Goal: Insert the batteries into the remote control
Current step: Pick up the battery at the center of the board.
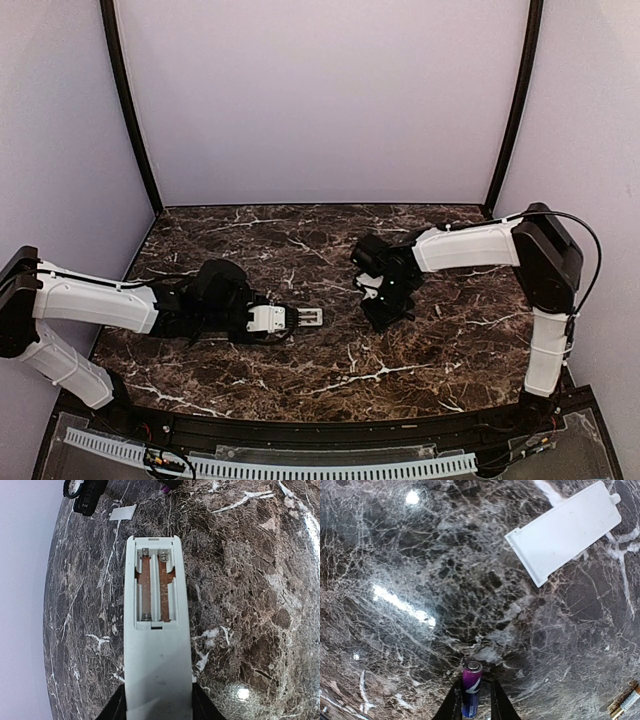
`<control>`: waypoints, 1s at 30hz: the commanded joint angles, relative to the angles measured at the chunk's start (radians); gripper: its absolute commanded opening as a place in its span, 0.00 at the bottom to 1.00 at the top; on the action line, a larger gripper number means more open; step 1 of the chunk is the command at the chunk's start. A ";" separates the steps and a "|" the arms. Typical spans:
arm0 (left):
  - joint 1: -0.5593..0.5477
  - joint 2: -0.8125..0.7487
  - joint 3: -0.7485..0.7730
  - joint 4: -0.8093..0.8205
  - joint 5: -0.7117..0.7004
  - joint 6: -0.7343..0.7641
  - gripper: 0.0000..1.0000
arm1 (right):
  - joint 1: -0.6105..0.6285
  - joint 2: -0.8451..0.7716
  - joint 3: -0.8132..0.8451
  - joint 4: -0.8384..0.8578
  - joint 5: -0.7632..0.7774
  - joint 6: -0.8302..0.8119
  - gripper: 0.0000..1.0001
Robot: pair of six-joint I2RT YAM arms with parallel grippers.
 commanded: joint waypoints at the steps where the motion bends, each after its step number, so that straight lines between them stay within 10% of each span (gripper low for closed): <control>1: -0.005 -0.035 -0.014 0.018 -0.008 -0.003 0.00 | 0.015 0.024 -0.055 -0.067 -0.004 0.017 0.16; 6: -0.004 -0.032 -0.011 0.018 -0.004 -0.005 0.00 | 0.015 0.030 -0.063 -0.043 -0.041 -0.006 0.00; 30: -0.006 -0.126 -0.076 0.120 -0.017 0.093 0.00 | 0.015 -0.449 -0.082 0.220 -0.368 -0.495 0.00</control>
